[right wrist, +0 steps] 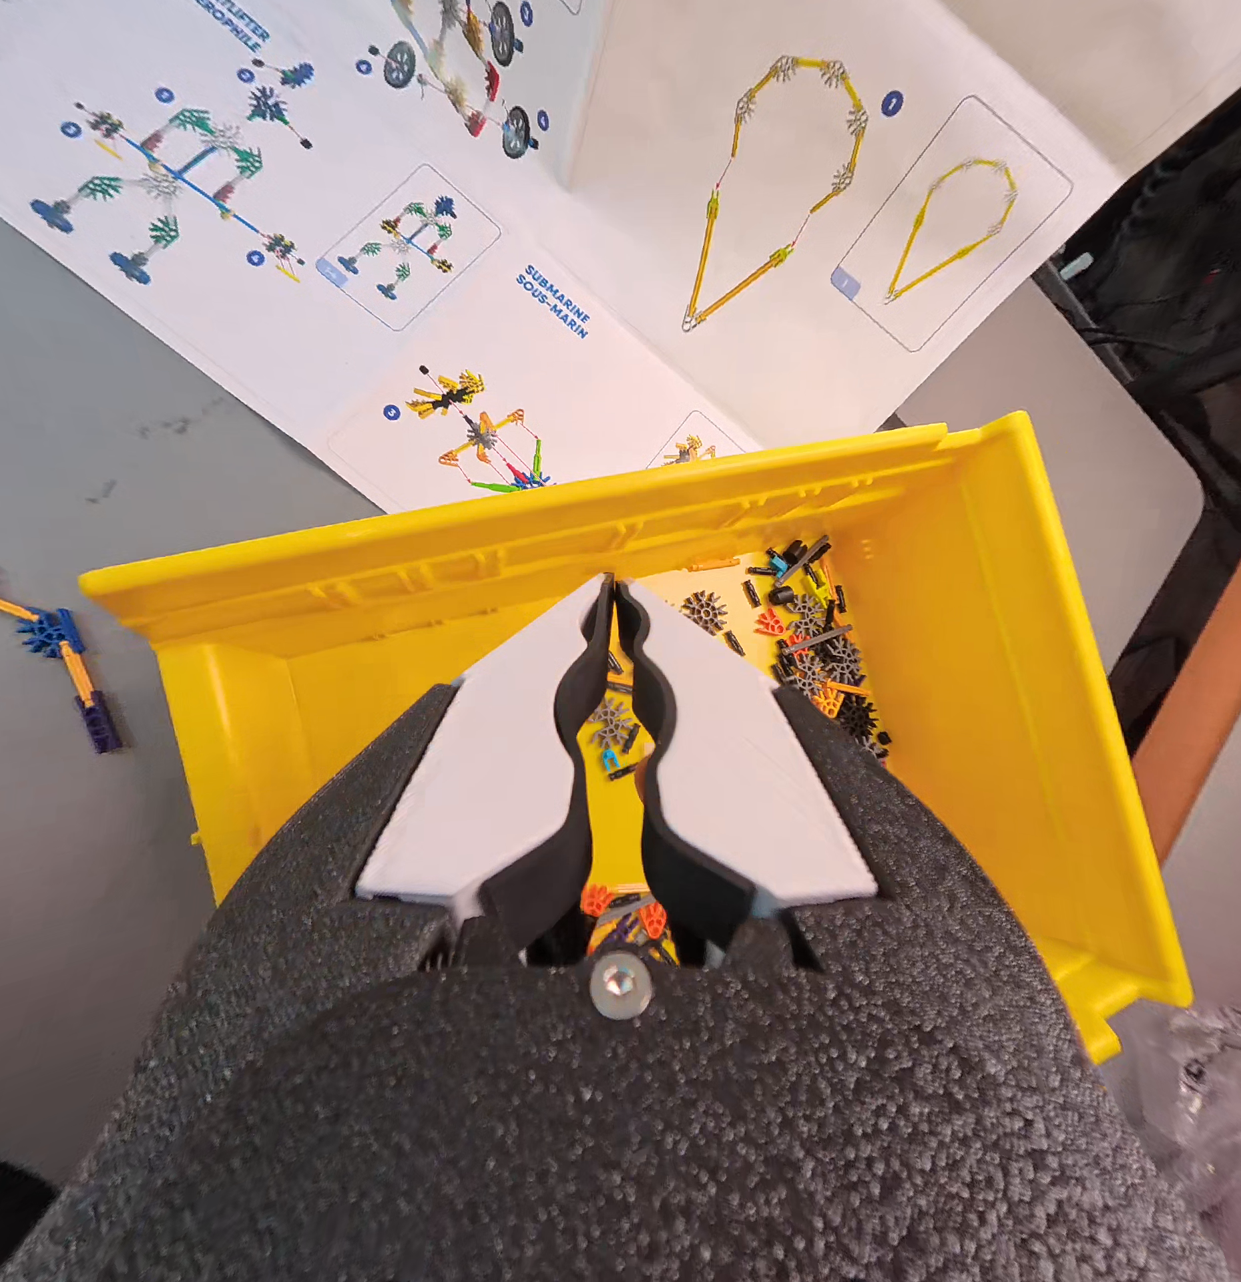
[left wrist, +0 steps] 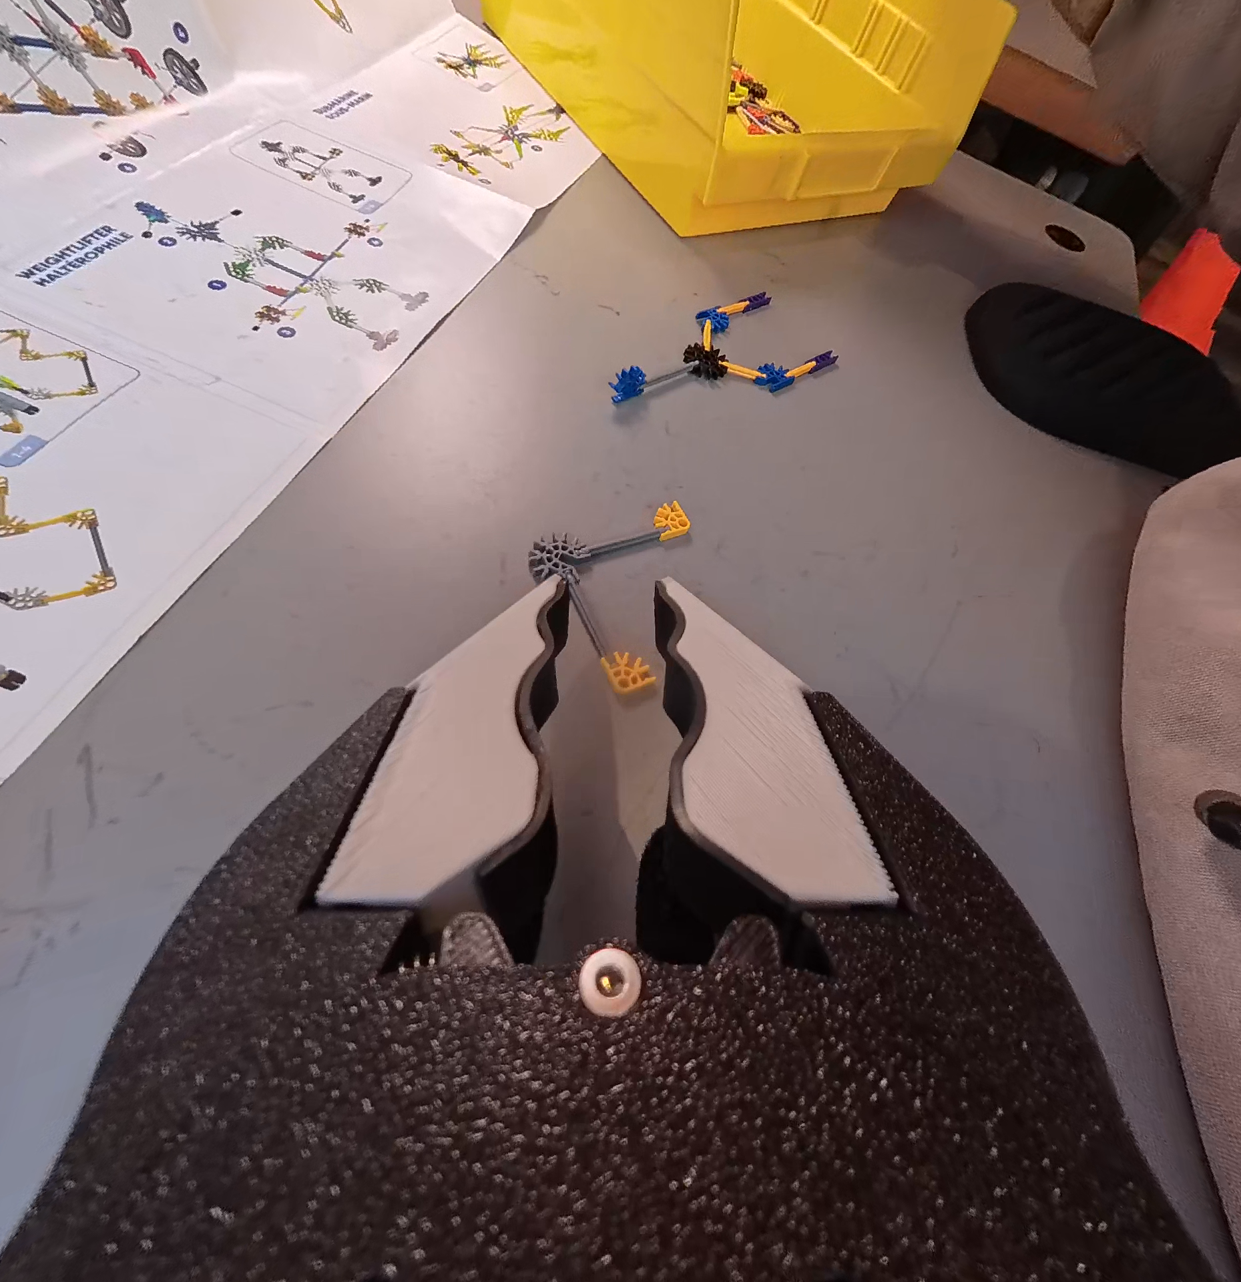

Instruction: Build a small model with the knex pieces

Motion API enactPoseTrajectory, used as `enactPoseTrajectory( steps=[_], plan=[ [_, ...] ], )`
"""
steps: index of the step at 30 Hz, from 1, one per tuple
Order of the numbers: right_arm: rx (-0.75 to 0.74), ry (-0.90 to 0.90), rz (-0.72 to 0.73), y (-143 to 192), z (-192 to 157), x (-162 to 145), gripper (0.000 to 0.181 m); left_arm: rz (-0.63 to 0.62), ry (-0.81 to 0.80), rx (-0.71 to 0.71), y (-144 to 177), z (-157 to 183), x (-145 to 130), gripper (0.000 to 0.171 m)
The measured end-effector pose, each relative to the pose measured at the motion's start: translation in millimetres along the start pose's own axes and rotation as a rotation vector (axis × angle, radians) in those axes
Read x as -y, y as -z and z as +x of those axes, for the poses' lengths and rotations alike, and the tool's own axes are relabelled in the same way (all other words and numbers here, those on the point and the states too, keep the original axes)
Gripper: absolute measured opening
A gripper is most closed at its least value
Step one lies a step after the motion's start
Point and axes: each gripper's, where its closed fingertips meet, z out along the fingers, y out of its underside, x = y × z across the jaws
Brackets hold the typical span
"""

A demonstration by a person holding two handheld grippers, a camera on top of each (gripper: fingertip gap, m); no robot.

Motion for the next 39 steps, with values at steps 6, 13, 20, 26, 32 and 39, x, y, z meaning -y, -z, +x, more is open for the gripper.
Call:
enactPoseTrajectory(
  steps=[6, 13, 20, 26, 32, 39],
  plan=[
    [-0.006, -0.128, -0.201, -48.2, 24.2, -43.2, 0.022, -0.019, -0.028, 0.006, -3.2, 3.0, -2.7, 0.024],
    [0.102, -0.122, -0.314, -80.1, 27.9, -59.9, 0.034, -0.016, -0.014, 0.023, -1.0, -2.9, -3.2, 0.024],
    [0.08, -0.216, -0.317, -70.7, 28.5, -61.5, 0.023, -0.019, -0.021, 0.011, -2.1, 0.6, -3.1, 0.024],
    [0.112, -0.263, -0.325, -78.2, 20.8, -64.4, 0.019, -0.033, -0.027, 0.008, -4.5, 1.3, -6.1, 0.024],
    [0.114, -0.215, -0.299, -75.5, 18.6, -62.9, 0.013, -0.029, -0.02, 0.015, -3.5, -1.0, -5.4, 0.024],
    [0.159, -0.09, -0.048, -11.3, -18.2, -6.9, 0.014, -0.006, -0.012, 0.003, -1.8, 1.9, -0.4, 0.024]
  ],
)
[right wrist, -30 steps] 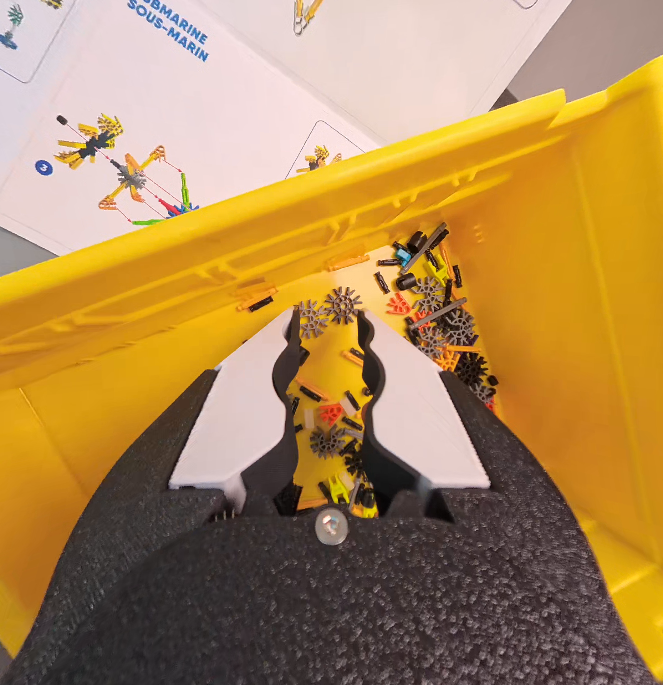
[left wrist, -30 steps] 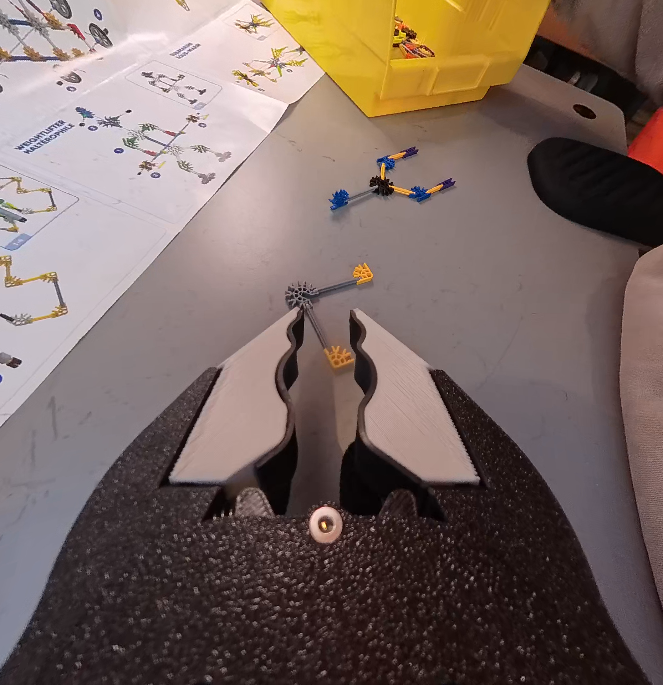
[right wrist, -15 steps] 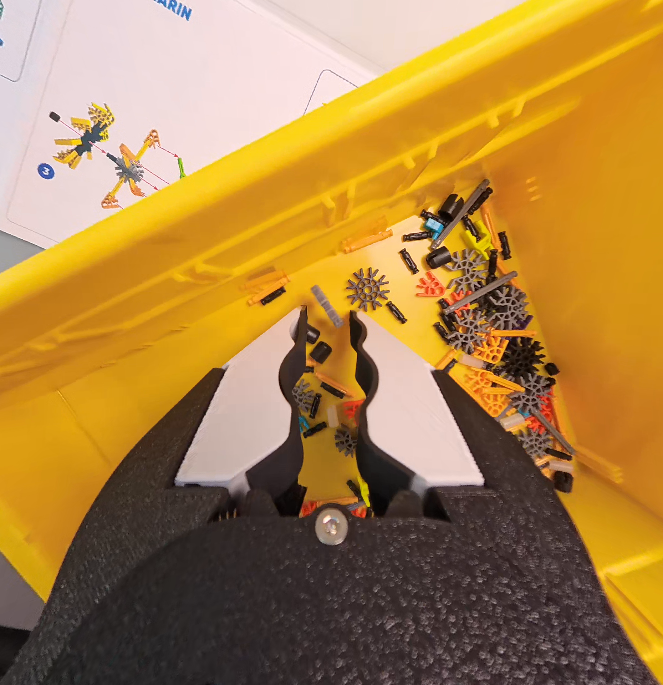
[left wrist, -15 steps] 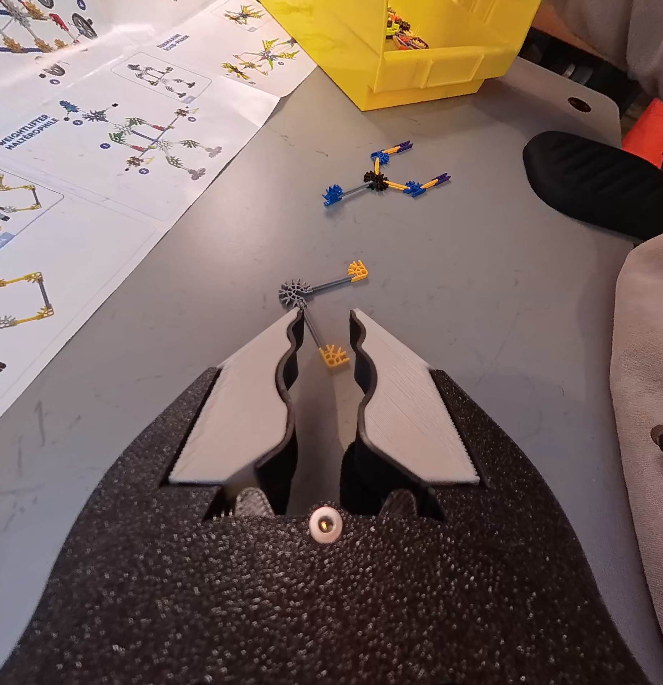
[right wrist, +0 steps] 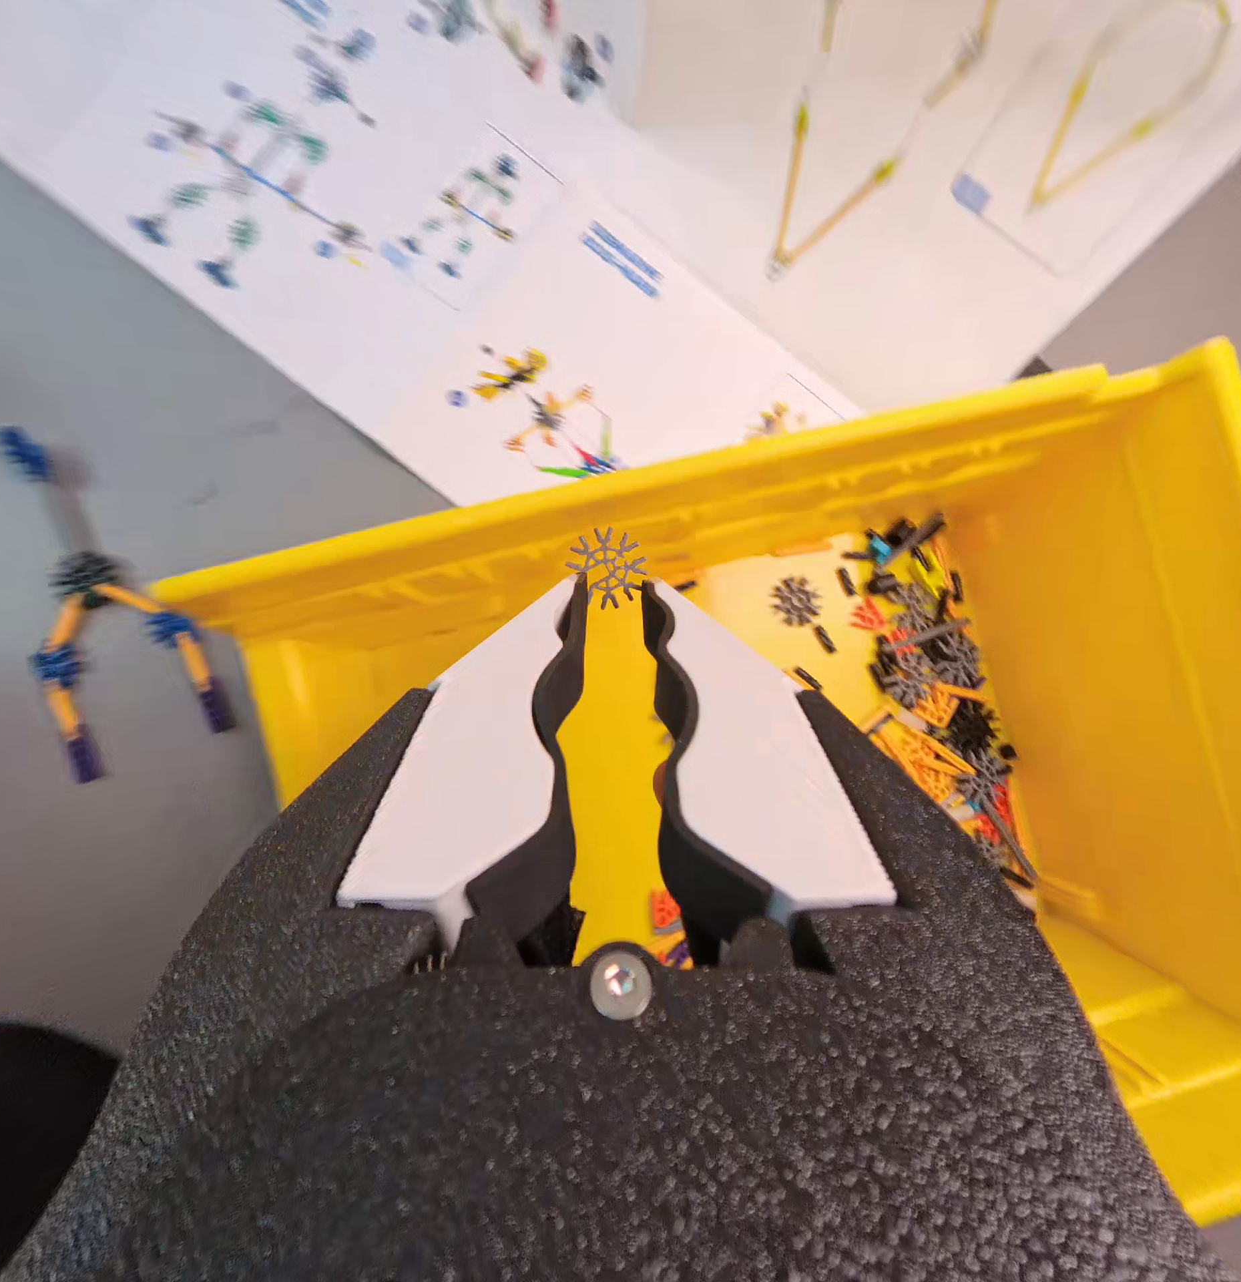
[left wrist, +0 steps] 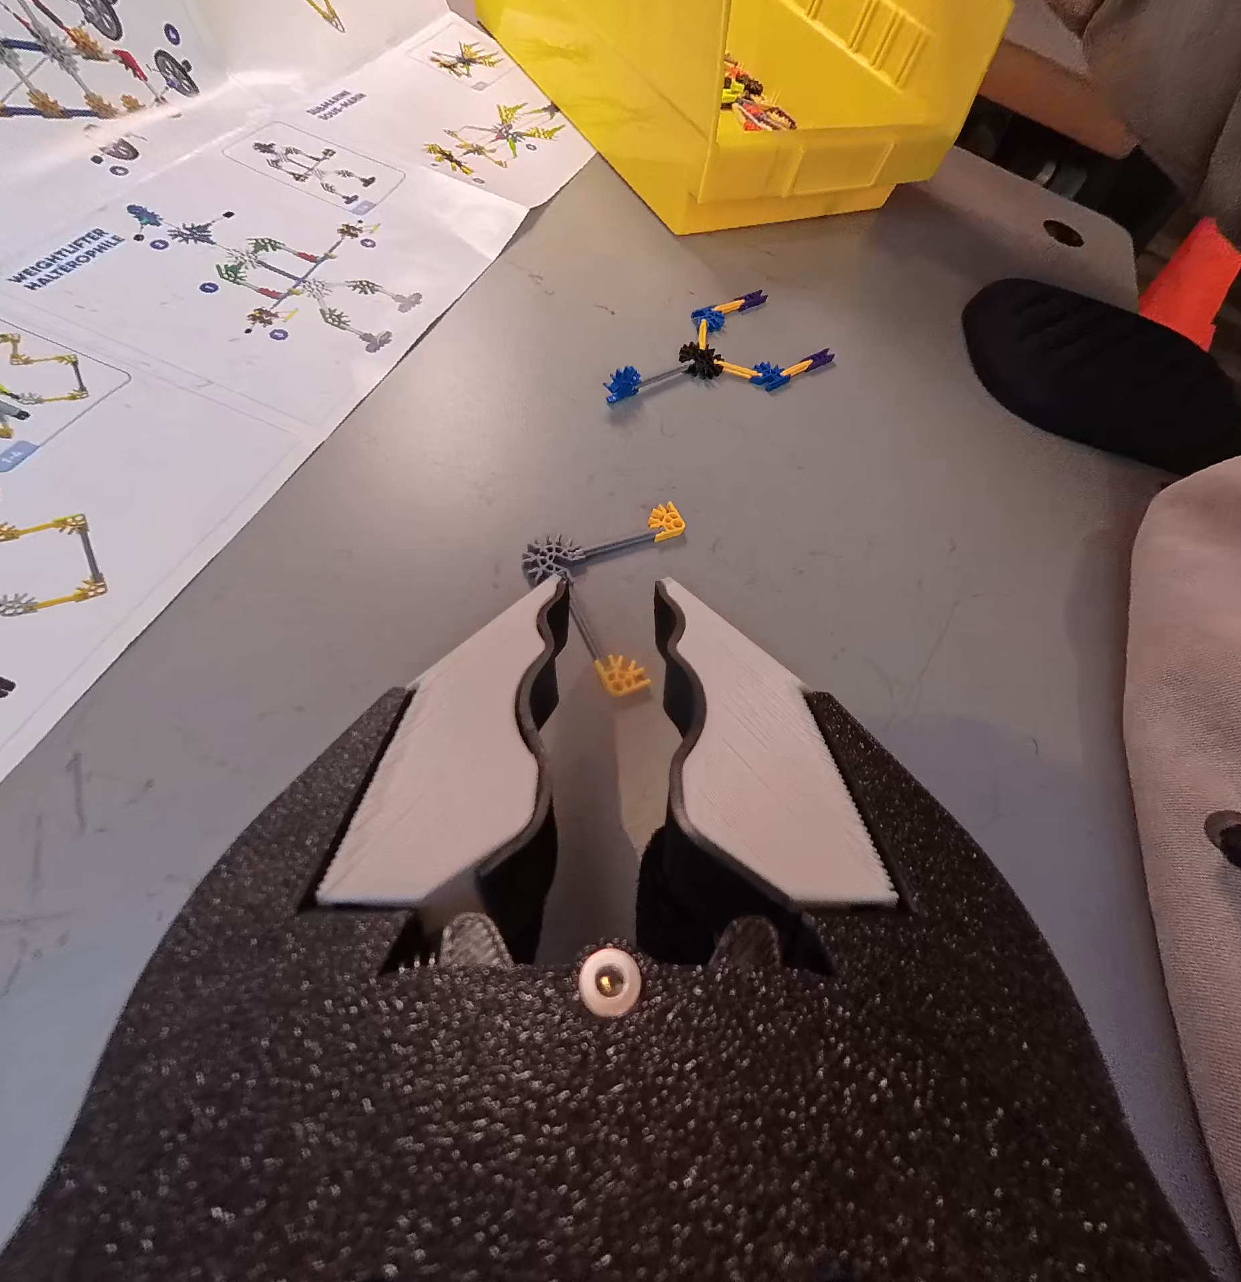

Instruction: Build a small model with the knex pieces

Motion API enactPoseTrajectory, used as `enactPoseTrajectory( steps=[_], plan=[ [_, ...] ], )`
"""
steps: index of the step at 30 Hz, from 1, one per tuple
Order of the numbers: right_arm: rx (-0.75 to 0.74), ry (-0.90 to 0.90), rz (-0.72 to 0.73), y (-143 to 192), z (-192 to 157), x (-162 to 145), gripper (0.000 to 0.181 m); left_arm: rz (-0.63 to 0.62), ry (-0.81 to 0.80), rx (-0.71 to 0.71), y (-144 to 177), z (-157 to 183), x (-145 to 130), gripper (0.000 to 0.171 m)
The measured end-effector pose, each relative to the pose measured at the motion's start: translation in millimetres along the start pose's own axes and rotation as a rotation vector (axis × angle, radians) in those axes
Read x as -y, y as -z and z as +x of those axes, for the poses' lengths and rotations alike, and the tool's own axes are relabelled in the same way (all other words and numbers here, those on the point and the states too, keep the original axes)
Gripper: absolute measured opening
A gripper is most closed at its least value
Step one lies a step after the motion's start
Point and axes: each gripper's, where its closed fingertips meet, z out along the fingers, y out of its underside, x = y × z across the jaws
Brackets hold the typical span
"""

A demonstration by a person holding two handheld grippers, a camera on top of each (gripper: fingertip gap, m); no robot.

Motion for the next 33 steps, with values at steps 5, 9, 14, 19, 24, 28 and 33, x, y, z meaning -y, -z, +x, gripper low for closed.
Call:
enactPoseTrajectory(
  steps=[5, 9, 14, 19, 24, 28, 33],
  plan=[
    [0.247, 0.385, 0.126, 46.5, -142.0, 18.9, 0.014, 0.059, 0.075, -0.126, -1.0, 19.2, 12.2, 0.025],
    [0.448, 0.551, 0.15, 33.9, -238.9, 13.1, 0.014, 0.05, 0.045, -0.183, -6.3, 36.7, 12.7, 0.026],
    [0.605, 0.706, 0.093, -19.7, -320.4, -3.0, 0.014, -0.018, -0.123, -0.192, -12.3, 57.1, 1.5, 0.026],
    [0.598, 0.832, 0.045, -52.8, -348.0, -6.0, 0.015, -0.118, -0.279, -0.195, -14.7, 67.0, -18.9, 0.027],
    [0.544, 0.777, 0.08, -51.8, -337.4, -1.1, 0.03, -0.158, -0.349, -0.158, -22.3, 69.1, -26.5, 0.027],
    [0.434, 0.605, 0.238, -2.7, -275.7, 31.4, 0.028, -0.16, -0.361, -0.115, -29.1, 65.3, -25.8, 0.027],
    [0.117, 0.42, 0.285, 69.4, -126.4, 45.0, 0.02, -0.2, -0.351, -0.097, -41.6, 64.4, -28.9, 0.027]
  ],
)
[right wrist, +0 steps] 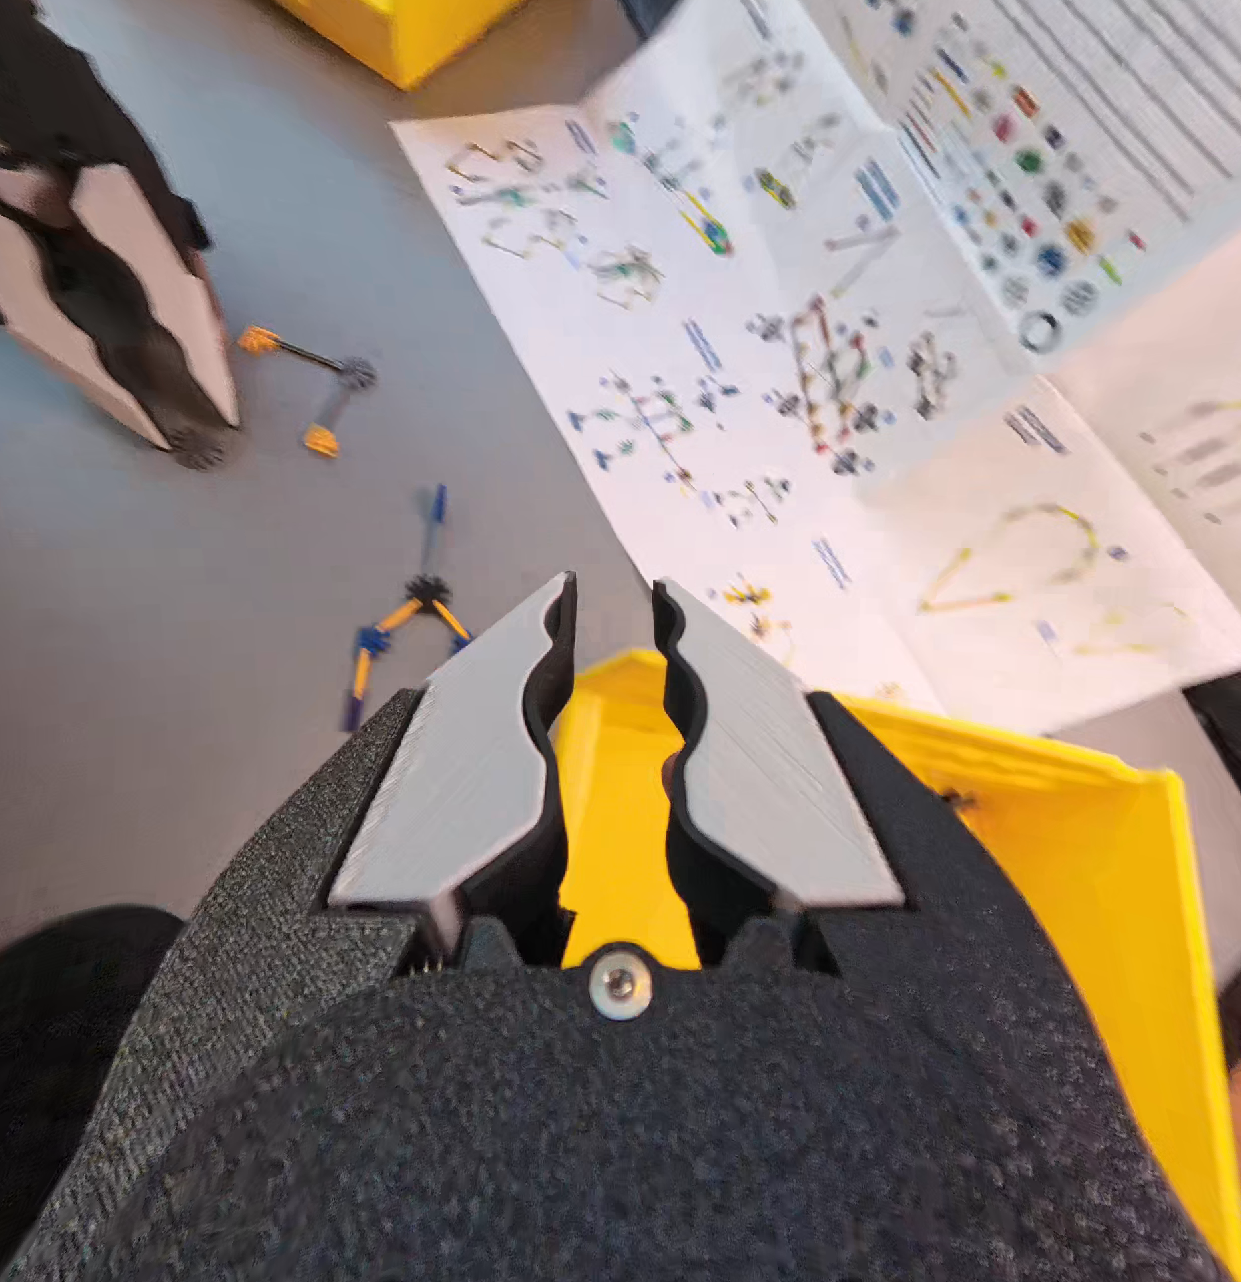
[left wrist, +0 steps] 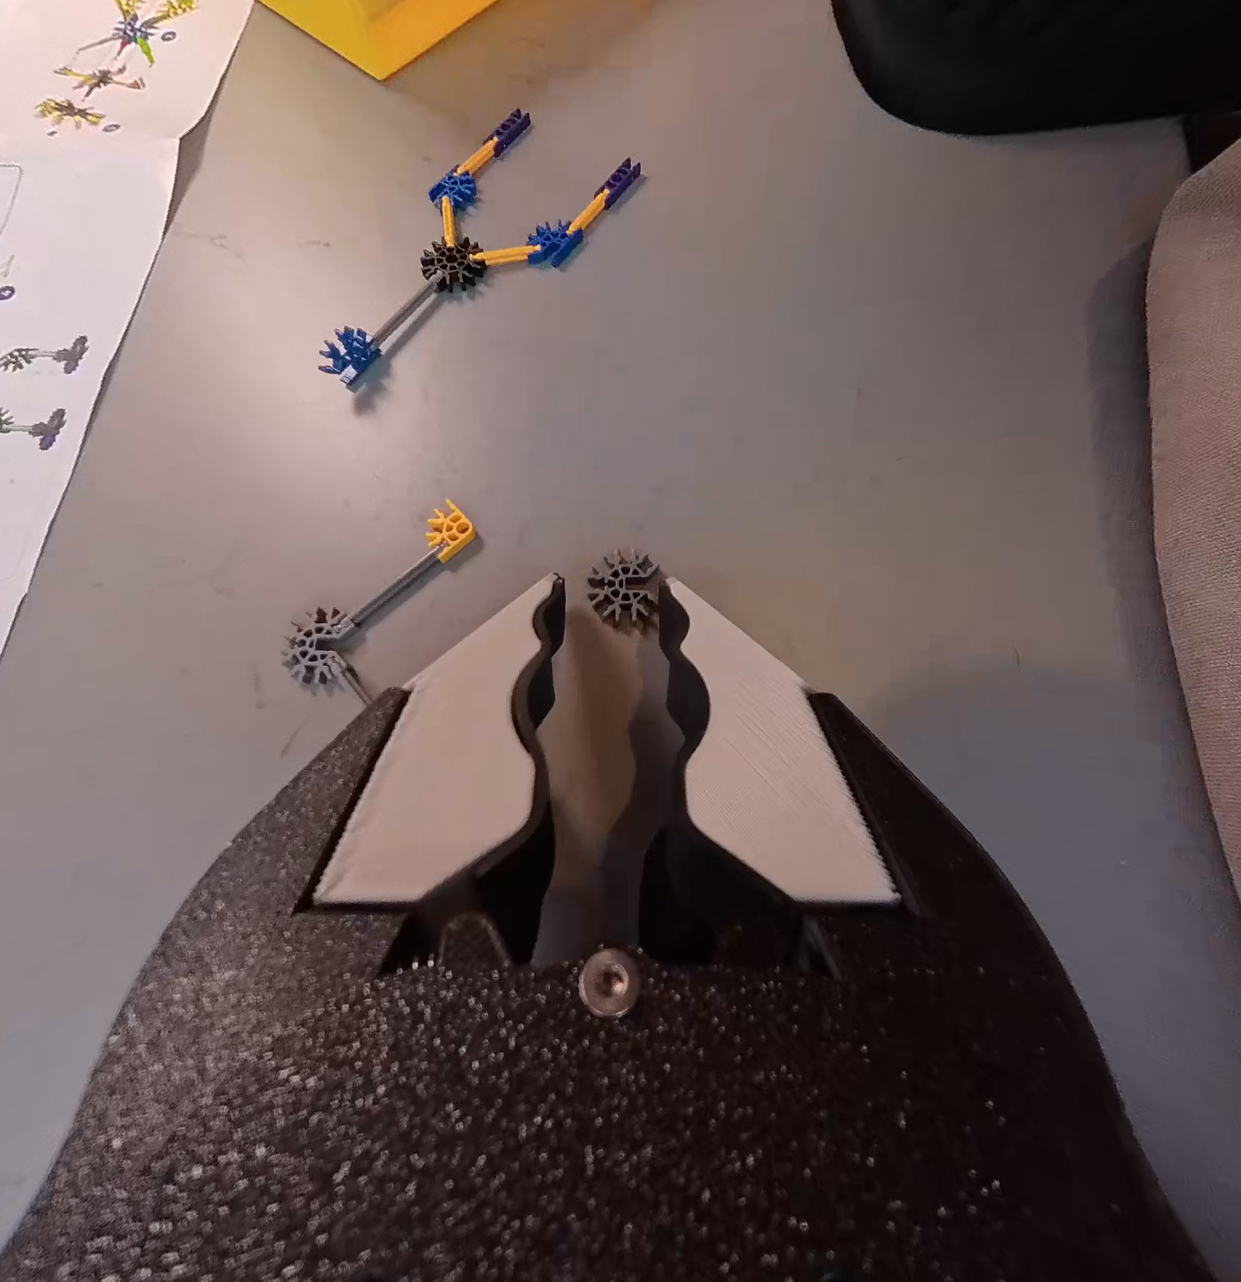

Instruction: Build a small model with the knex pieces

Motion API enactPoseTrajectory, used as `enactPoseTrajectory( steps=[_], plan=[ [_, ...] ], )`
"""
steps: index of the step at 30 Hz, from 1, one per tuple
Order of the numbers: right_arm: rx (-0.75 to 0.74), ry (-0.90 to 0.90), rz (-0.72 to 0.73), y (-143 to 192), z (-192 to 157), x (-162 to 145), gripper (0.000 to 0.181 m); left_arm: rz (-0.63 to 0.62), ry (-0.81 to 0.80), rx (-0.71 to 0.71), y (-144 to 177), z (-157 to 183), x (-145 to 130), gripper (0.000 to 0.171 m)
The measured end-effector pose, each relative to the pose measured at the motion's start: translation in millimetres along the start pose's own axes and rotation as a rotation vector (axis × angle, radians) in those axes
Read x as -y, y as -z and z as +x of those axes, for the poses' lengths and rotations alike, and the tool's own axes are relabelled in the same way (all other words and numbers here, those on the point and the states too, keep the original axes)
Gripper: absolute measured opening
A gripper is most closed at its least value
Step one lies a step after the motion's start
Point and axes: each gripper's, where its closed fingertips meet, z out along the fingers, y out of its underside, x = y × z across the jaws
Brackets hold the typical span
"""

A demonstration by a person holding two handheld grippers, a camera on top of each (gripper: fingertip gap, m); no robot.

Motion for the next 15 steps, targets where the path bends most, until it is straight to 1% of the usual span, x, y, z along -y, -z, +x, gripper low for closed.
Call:
enactPoseTrajectory(
  steps=[2, 3, 6, 8, 9, 11, 13, 15],
  plan=[
    [-0.075, -0.055, -0.129, 18.6, 42.2, -38.1, 0.02, -0.017, 0.001, 0.008, -4.0, -1.3, -0.4, 0.027],
    [-0.075, -0.089, -0.209, 22.4, 55.1, -61.5, 0.02, -0.022, 0.004, 0.01, -5.0, -1.7, 0.0, 0.027],
    [-0.038, -0.158, -0.427, 20.8, 75.3, -127.9, 0.02, -0.035, 0.014, 0.013, -5.3, -1.3, -0.5, 0.024],
    [-0.019, -0.163, -0.544, 16.2, 81.9, -162.2, 0.02, -0.038, 0.024, 0.013, -4.9, 0.1, -1.3, 0.02],
    [-0.007, -0.168, -0.582, 13.0, 83.7, -173.8, 0.02, -0.041, 0.027, 0.017, -4.7, 0.3, -1.7, 0.02],
    [0.026, -0.19, -0.612, 2.8, 83.2, -185.0, 0.02, -0.051, 0.022, 0.029, -3.6, -0.2, -2.4, 0.02],
    [0.035, -0.191, -0.624, -9.0, 84.3, -189.3, 0.02, -0.06, 0.017, 0.034, -2.1, -0.9, -3.6, 0.02],
    [0.046, -0.209, -0.607, -21.6, 85.4, -188.5, 0.021, -0.065, 0.03, 0.028, -0.4, -1.1, -5.4, 0.019]
  ],
)
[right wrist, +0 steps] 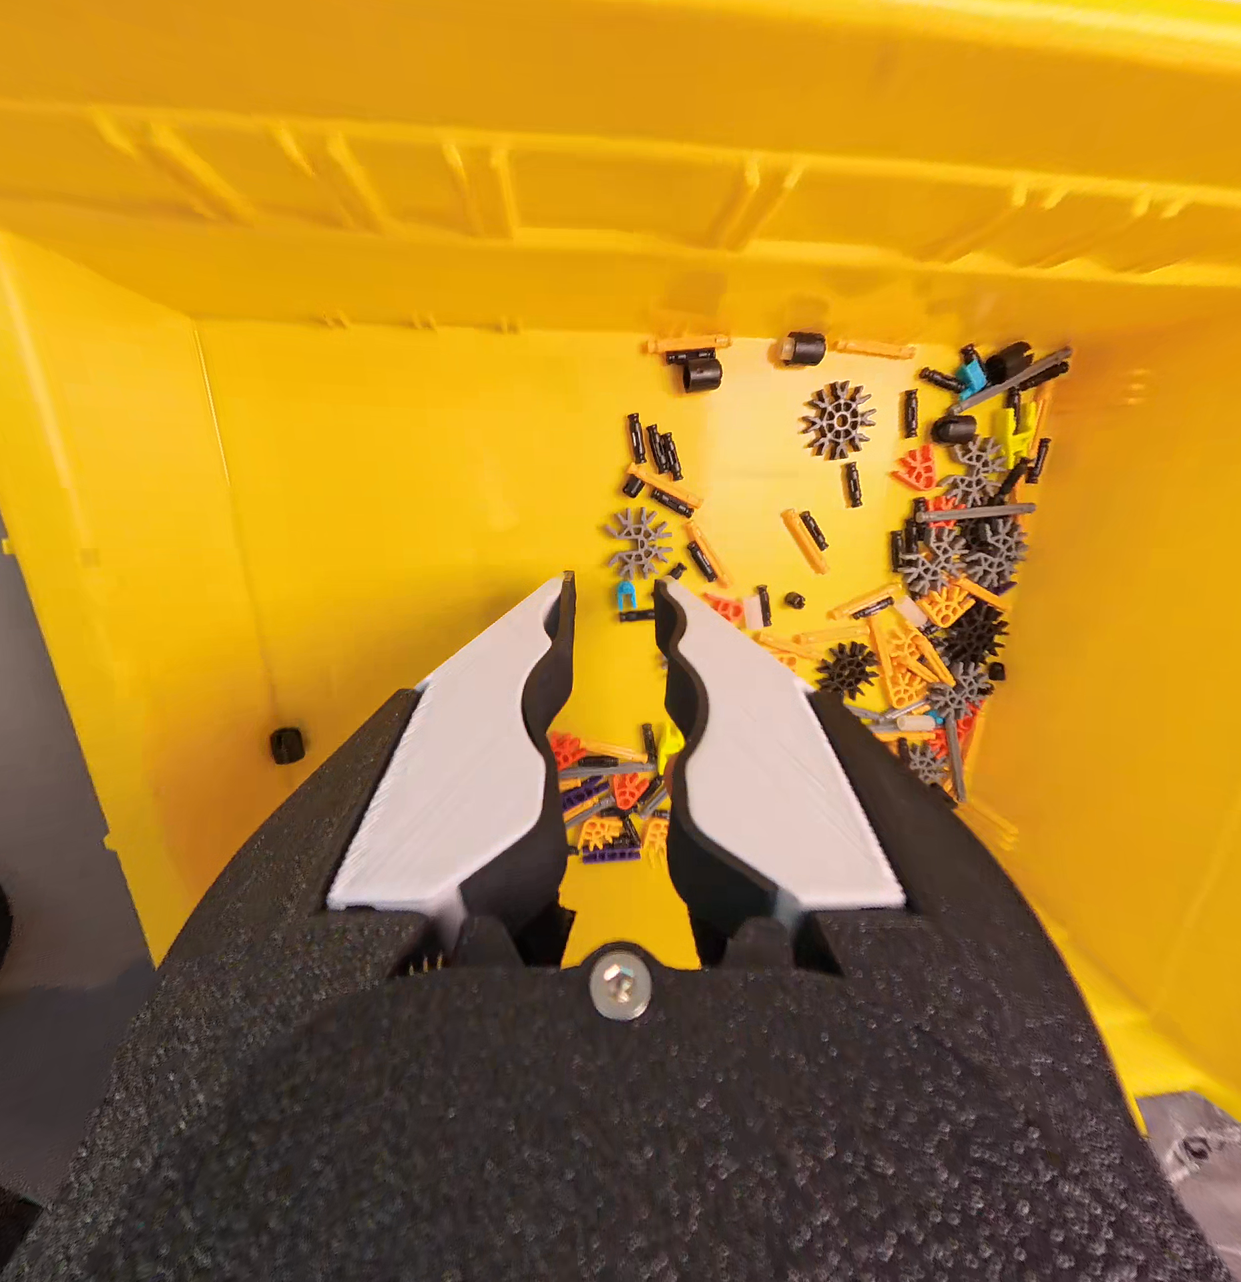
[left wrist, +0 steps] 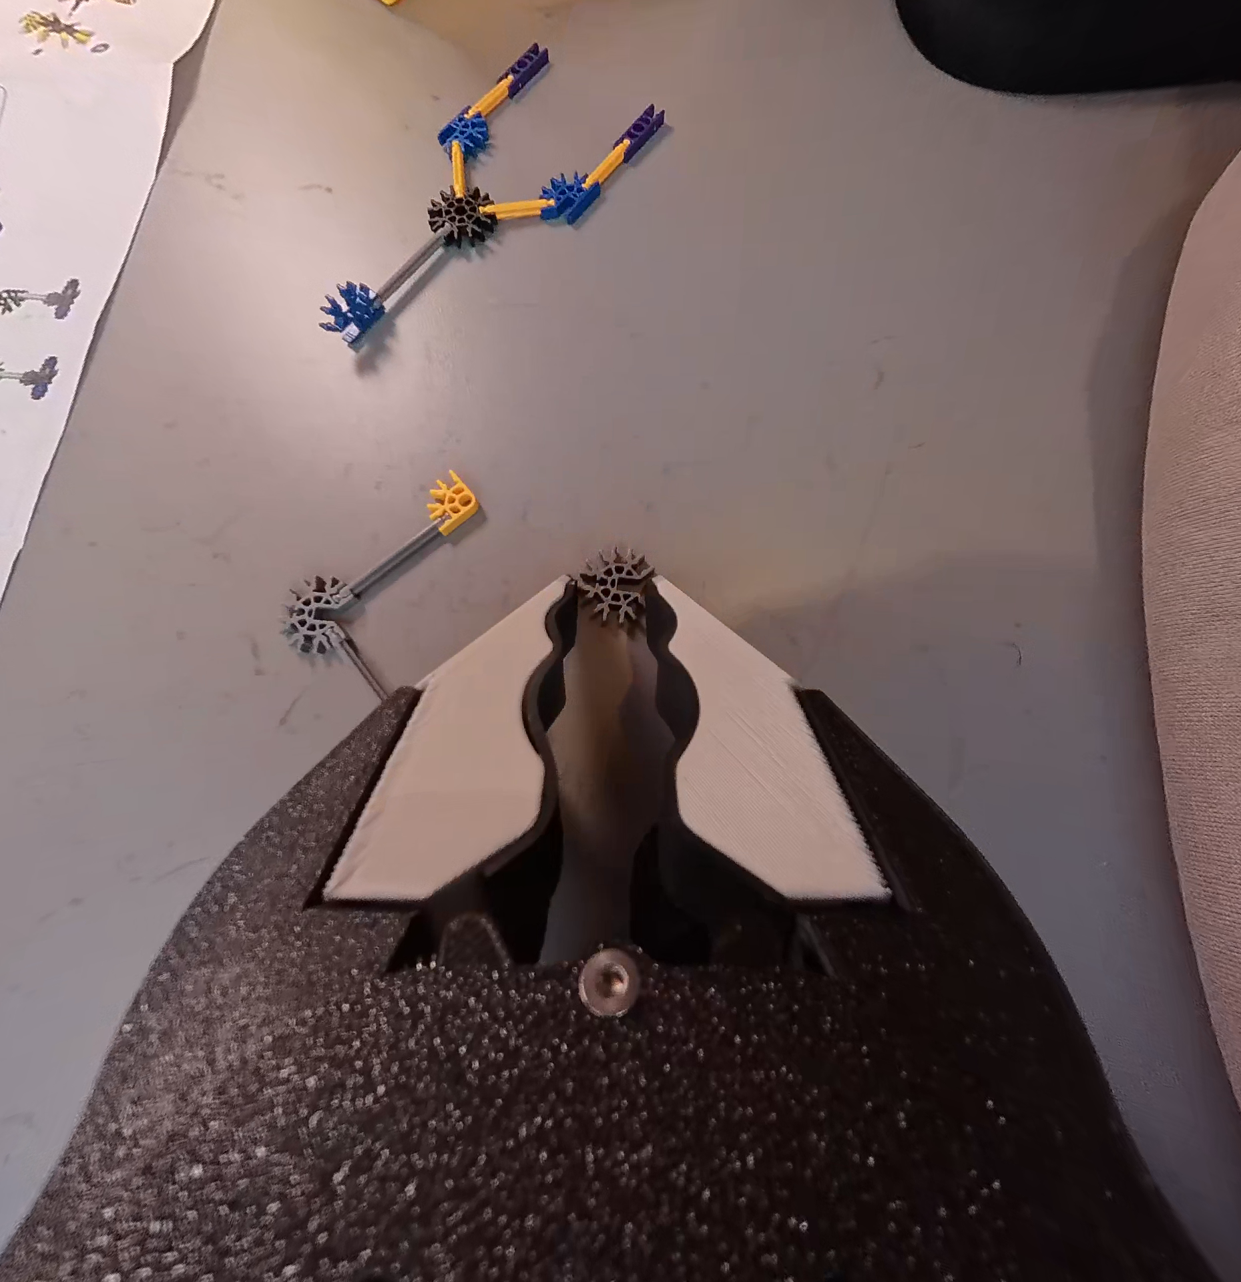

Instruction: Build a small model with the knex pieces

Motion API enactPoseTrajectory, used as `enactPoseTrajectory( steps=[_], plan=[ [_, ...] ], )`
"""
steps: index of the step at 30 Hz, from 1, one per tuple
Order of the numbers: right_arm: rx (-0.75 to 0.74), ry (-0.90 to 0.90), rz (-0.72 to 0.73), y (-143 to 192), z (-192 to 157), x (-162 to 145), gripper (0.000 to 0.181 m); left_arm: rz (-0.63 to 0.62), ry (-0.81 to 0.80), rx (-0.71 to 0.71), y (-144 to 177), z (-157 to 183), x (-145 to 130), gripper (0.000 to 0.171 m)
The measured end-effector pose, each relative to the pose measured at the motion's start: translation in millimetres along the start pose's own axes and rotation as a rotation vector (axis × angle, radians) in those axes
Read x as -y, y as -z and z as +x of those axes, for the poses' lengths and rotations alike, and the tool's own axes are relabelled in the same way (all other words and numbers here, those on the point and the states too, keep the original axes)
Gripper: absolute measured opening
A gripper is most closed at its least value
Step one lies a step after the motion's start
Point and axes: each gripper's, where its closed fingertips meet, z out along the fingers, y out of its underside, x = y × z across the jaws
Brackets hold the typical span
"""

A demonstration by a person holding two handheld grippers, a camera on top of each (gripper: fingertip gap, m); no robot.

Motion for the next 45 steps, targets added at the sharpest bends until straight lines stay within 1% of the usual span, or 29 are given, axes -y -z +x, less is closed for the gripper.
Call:
enactPoseTrajectory(
  steps=[4, 8, 12, 13, 19, 21, 22, 24, 26, 28, 29, 31, 34, 35, 37, 39, 41, 43, 45],
  plan=[
    [-0.001, -0.005, -0.049, -8.2, 6.4, -0.3, 0.023, -0.011, 0.021, -0.033, 5.8, 1.3, -6.0, 0.019],
    [0.015, -0.001, -0.052, -11.4, 6.1, 4.4, 0.023, -0.023, 0.012, -0.029, 12.2, -1.9, -12.2, 0.019],
    [0.019, 0.015, -0.111, -23.1, 6.0, 2.0, 0.022, -0.029, 0.022, -0.03, 14.8, -3.6, -15.0, 0.019],
    [0.039, 0.005, -0.111, -23.0, 3.7, 3.2, 0.017, -0.03, 0.023, -0.028, 15.3, -4.0, -15.5, 0.019],
    [0.054, -0.017, -0.116, -20.6, 1.5, 1.7, 0.017, -0.048, 0.056, 0.012, 18.6, -12.1, -19.1, 0.019],
    [0.025, 0.009, -0.064, -6.7, -5.2, 12.0, 0.017, -0.052, 0.08, 0.029, 19.6, -16.3, -20.2, 0.019],
    [0.029, 0.016, -0.004, 6.6, -14.9, 24.1, 0.017, -0.053, 0.092, 0.033, 20.0, -17.7, -20.7, 0.019],
    [0.066, 0.039, 0.13, 40.2, -48.9, 52.8, 0.016, -0.052, 0.113, 0.03, 20.4, -18.4, -21.0, 0.02],
    [0.123, 0.115, 0.228, 69.9, -102.4, 76.6, 0.016, -0.048, 0.129, 0.007, 20.8, -15.8, -20.4, 0.022],
    [0.154, 0.218, 0.288, 82.5, -159.1, 94.8, 0.016, -0.035, 0.139, -0.043, 21.9, -8.8, -18.4, 0.024],
    [0.184, 0.247, 0.303, 81.1, -187.0, 102.0, 0.016, -0.03, 0.141, -0.061, 22.6, -5.8, -17.2, 0.026],
    [0.254, 0.245, 0.308, 65.2, -233.9, 114.8, 0.017, -0.031, 0.132, -0.092, 24.0, 0.1, -16.5, 0.027],
    [0.378, 0.145, 0.314, 29.1, -282.6, 135.5, 0.017, -0.043, 0.1, -0.153, 28.6, 13.1, -17.5, 0.028],
    [0.411, 0.113, 0.312, 17.3, -293.9, 141.8, 0.017, -0.041, 0.086, -0.165, 30.4, 15.7, -17.3, 0.028],
    [0.391, 0.076, 0.296, -7.3, -302.2, 151.9, 0.017, -0.024, 0.072, -0.145, 33.1, 11.9, -15.0, 0.028],
    [0.376, 0.048, 0.281, -23.1, -308.0, 158.5, 0.017, -0.004, 0.066, -0.105, 34.1, 3.2, -13.1, 0.028],
    [0.351, 0.035, 0.282, -30.1, -310.6, 162.7, 0.017, 0.015, 0.055, -0.052, 32.9, -7.1, -11.2, 0.028],
    [0.332, 0.051, 0.281, -29.6, -311.9, 162.1, 0.018, 0.027, 0.039, -0.014, 29.1, -13.4, -9.6, 0.028],
    [0.339, 0.07, 0.285, -27.1, -314.5, 159.3, 0.024, 0.013, 0.024, -0.017, 24.1, -11.5, -11.0, 0.028]
  ],
)
